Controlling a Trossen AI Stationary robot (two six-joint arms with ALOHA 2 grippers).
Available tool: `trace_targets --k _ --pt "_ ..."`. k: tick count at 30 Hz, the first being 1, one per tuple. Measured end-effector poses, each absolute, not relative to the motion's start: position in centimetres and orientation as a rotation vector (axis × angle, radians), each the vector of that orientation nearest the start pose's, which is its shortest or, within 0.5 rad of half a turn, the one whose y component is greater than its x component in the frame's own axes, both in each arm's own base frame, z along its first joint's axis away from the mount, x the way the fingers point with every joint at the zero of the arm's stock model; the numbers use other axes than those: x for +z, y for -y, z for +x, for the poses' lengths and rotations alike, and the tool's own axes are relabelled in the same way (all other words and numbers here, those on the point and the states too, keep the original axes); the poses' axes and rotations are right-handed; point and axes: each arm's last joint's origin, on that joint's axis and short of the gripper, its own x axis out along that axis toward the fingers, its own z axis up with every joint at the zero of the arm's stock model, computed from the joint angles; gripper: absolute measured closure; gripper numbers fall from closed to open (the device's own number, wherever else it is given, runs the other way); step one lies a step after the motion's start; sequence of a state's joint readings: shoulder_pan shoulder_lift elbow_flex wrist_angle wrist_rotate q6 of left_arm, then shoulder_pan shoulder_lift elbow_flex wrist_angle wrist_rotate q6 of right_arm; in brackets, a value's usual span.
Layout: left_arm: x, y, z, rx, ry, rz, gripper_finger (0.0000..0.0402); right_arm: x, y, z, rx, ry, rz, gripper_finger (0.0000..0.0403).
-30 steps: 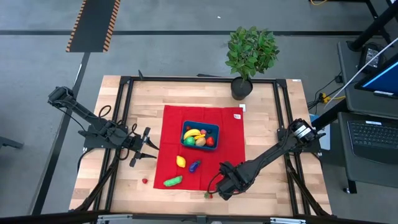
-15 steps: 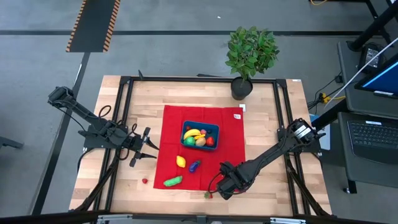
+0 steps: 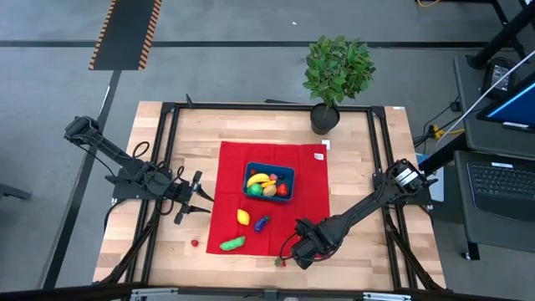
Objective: Pick and placing Produce into tupperware
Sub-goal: Put the orange tangerine into the blue bin
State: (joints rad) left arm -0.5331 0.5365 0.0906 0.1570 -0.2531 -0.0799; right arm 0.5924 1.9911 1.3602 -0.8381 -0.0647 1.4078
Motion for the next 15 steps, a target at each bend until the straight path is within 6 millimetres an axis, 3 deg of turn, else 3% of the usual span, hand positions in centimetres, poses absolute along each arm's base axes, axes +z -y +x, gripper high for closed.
trace_targets --k 9,15 --pt "16.0 6.1 11.7 -0.267 -0.279 0.032 0.0239 15.2 -20.9 30.7 -0.535 -1.473 0.729 0.0136" --pt "16.0 6.1 11.7 -0.267 -0.279 0.032 0.0239 14.1 -21.0 30.8 -0.547 -1.5 0.717 0.0136"
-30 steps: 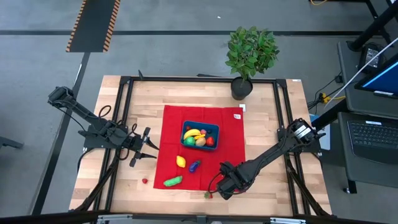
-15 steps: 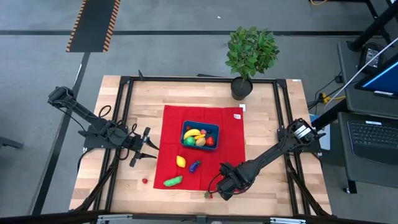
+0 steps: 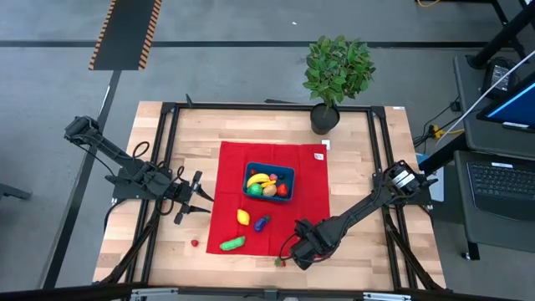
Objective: Pick and placing Produce into tupperware
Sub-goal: Put the orange tangerine into the blue bin
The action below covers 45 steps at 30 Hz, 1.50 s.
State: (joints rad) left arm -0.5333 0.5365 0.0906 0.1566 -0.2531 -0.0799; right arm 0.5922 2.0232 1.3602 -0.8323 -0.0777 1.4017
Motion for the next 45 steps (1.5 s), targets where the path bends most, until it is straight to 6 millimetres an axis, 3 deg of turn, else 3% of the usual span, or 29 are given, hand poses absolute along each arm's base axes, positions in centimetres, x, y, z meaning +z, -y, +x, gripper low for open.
trace_targets --k 9,15,39,45 --pt "15.9 6.1 11.7 -0.267 -0.28 0.033 0.0239 14.0 -21.0 30.8 -0.546 -1.522 0.724 0.0136" --pt "15.9 6.1 11.7 -0.267 -0.28 0.033 0.0239 14.0 -21.0 30.7 -0.548 -1.523 0.722 0.0163" --pt "15.9 6.1 11.7 -0.266 -0.286 0.027 0.0239 14.0 -20.9 30.7 -0.542 -1.537 0.712 0.0163" --pt "15.9 6.1 11.7 -0.266 -0.286 0.027 0.0239 15.9 -21.0 31.3 -0.532 -1.592 0.67 0.0163"
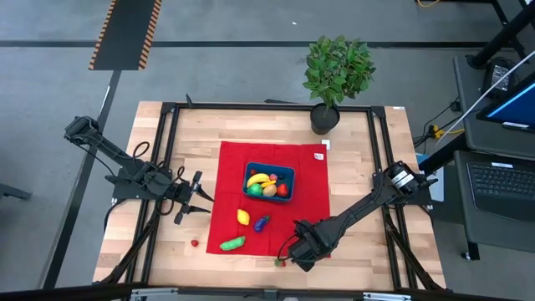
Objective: Pick and placing Produce into tupperware
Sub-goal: Put the orange tangerine into the blue bin
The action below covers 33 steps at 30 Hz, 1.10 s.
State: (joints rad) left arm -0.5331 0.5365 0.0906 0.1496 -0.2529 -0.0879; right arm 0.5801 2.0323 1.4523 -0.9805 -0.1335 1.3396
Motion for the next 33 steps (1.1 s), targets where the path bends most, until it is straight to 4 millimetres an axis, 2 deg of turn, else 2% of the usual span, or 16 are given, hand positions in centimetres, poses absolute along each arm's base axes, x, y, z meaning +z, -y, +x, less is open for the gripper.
trace_targets --k 8,12,17,20,27,33 --pt "15.8 6.1 11.7 -0.265 -0.292 0.029 0.0239 19.6 -21.1 32.3 -0.544 -1.502 0.555 0.0163" --pt "15.8 6.1 11.7 -0.264 -0.295 0.02 0.0239 22.4 -20.9 32.4 -0.584 -1.47 0.482 0.0163" --pt "15.8 6.1 11.7 -0.264 -0.295 0.02 0.0239 26.2 -20.4 32.7 -0.607 -1.323 0.299 0.0163" --pt "15.8 6.1 11.7 -0.264 -0.295 0.019 0.0239 27.8 -19.8 32.5 -0.631 -1.25 0.14 0.0163" --pt "15.8 6.1 11.7 -0.264 -0.295 0.018 0.0239 29.1 -18.2 32.9 -0.681 -1.128 -0.063 0.0163" --pt "15.8 6.1 11.7 -0.271 -0.296 0.012 0.0239 29.2 -17.5 34.1 -0.693 -1.009 -0.075 0.0163"
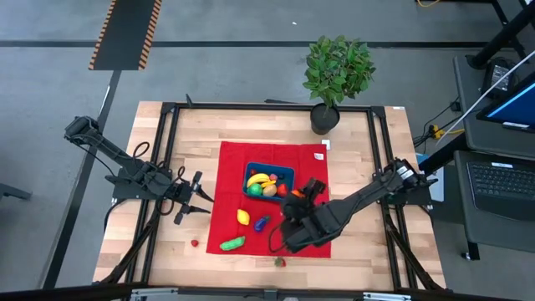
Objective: Pick and placing Produce into tupperware
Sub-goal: Put the orange tangerine into the blue bin
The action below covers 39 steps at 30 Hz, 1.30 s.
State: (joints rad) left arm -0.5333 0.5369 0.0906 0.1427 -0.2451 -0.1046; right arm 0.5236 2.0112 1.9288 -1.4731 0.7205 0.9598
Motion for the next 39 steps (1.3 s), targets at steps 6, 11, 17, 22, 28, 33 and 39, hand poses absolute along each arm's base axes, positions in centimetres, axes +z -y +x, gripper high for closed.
trace_targets --k 6,11,17,22,28,33,39 --pt "15.8 6.1 11.7 -0.273 -0.297 0.012 0.0239 27.6 -18.8 36.5 -0.539 -0.877 -0.008 0.0163" --pt "15.8 6.1 11.7 -0.273 -0.298 0.005 0.0239 26.0 -19.8 38.4 -0.427 -0.723 0.007 0.0163" --pt "15.8 6.1 11.7 -0.271 -0.3 -0.012 0.0239 23.5 -20.0 39.7 -0.38 -0.548 0.057 0.0163" --pt "15.8 6.1 11.7 -0.271 -0.3 -0.013 0.0239 19.3 -19.7 39.4 -0.308 -0.351 0.163 0.0163" --pt "15.8 6.1 11.7 -0.271 -0.3 -0.012 0.0239 17.1 -18.6 37.2 -0.233 -0.124 0.165 0.0163" --pt "15.8 6.1 11.7 -0.271 -0.3 -0.012 0.0239 18.4 -17.1 34.5 -0.231 -0.115 0.147 0.0163" --pt "15.8 6.1 11.7 -0.271 -0.3 -0.012 0.0239 19.6 -15.0 30.9 -0.23 -0.125 0.078 0.0163"
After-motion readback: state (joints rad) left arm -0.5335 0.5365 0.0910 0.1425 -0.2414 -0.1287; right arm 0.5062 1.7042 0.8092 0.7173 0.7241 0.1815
